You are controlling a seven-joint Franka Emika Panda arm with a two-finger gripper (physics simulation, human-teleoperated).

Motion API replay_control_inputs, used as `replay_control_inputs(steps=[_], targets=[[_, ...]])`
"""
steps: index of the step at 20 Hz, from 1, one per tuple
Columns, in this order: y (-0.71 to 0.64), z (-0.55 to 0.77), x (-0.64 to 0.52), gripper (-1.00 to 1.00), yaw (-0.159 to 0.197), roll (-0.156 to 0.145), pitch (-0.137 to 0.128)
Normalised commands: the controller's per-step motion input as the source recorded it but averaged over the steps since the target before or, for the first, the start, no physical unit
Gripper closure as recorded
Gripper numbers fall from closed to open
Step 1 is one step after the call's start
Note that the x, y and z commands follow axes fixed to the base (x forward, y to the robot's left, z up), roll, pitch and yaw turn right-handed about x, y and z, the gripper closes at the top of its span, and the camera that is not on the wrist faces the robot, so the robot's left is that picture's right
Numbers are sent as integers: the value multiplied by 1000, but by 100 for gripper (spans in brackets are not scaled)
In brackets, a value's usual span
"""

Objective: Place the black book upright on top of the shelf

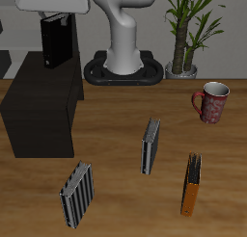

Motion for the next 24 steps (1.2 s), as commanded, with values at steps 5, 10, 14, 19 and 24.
replay_control_inputs(steps=[5,10,14,19,24], targets=[[-226,-57,49,100,-11,3,31],[-175,-136,101,100,-12,-18,8],[-113,-119,93,100,-33,-26,-3],[-33,-78,61,100,-42,-39,-10],[-116,-169,78,-100,-68,-93,22]])
